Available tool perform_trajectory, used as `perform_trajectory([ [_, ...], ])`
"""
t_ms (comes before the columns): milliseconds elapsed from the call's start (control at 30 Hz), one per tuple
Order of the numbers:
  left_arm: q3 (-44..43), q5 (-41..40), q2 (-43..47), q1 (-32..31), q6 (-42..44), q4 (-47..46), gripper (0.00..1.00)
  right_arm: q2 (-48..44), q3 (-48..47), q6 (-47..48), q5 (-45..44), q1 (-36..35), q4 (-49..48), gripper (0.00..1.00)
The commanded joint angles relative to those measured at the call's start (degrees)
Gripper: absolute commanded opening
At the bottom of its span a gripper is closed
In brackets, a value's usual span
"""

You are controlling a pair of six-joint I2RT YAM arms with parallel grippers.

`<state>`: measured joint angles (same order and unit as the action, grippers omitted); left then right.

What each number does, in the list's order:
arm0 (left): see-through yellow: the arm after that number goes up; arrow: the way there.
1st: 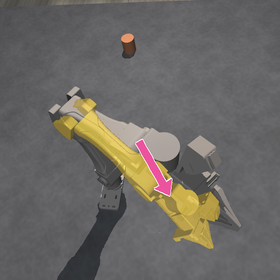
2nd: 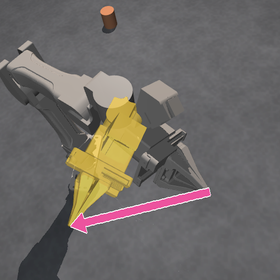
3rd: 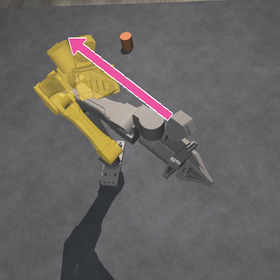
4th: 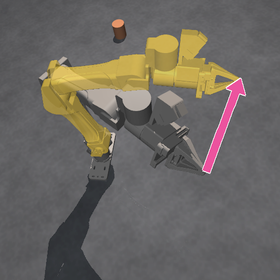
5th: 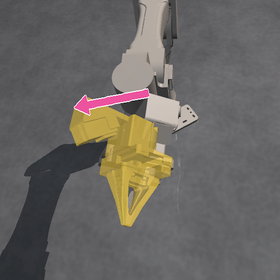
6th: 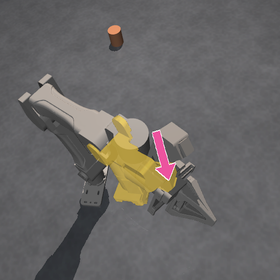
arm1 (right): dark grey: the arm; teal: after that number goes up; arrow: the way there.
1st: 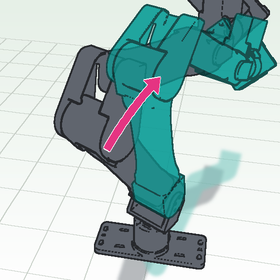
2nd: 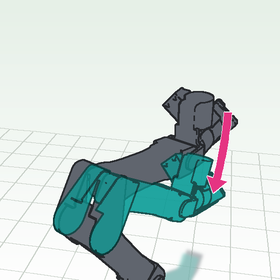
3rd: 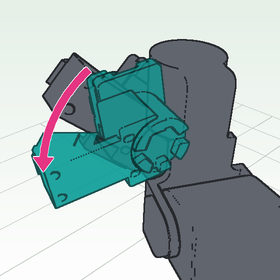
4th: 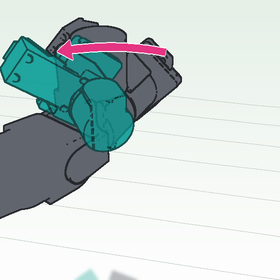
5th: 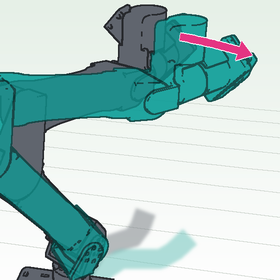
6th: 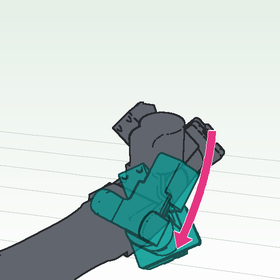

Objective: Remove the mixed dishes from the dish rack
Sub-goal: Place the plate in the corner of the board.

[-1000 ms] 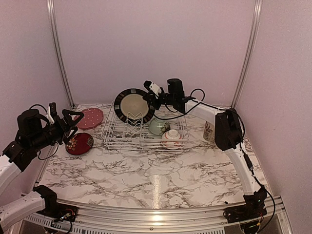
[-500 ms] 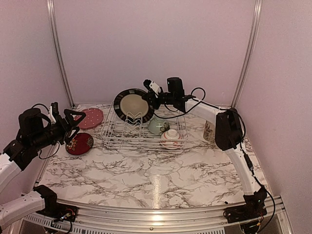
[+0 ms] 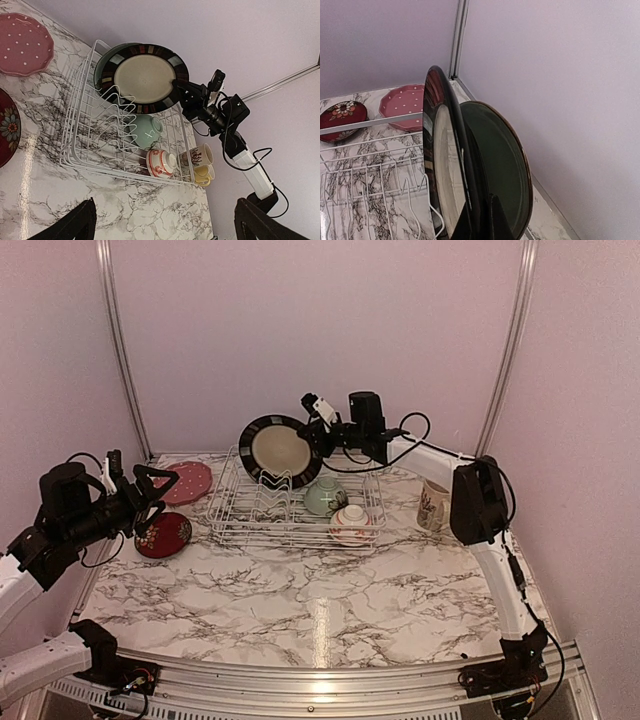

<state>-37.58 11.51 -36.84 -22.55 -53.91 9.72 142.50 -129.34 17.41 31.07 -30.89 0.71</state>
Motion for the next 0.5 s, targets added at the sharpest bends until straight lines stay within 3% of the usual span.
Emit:
perform_trajectory([
  [0, -1.36, -0.76, 0.23, -0.56, -0.12, 0.03, 0.99, -9.44, -2.29, -8.89, -1.53, -0.13, -9.43, 0.0],
  [300, -1.04, -1.0, 0.29, -0.98, -0.3, -0.38, 0.99, -15.05, 2.18, -11.24, -5.33, -0.12, -11.69, 0.0],
  [467, -0.65, -1.4, 0.32, -1.37, -0.55, -0.63, 0.99, -18.54, 5.38, -19.17, -7.44, -0.13, -11.66, 0.0],
])
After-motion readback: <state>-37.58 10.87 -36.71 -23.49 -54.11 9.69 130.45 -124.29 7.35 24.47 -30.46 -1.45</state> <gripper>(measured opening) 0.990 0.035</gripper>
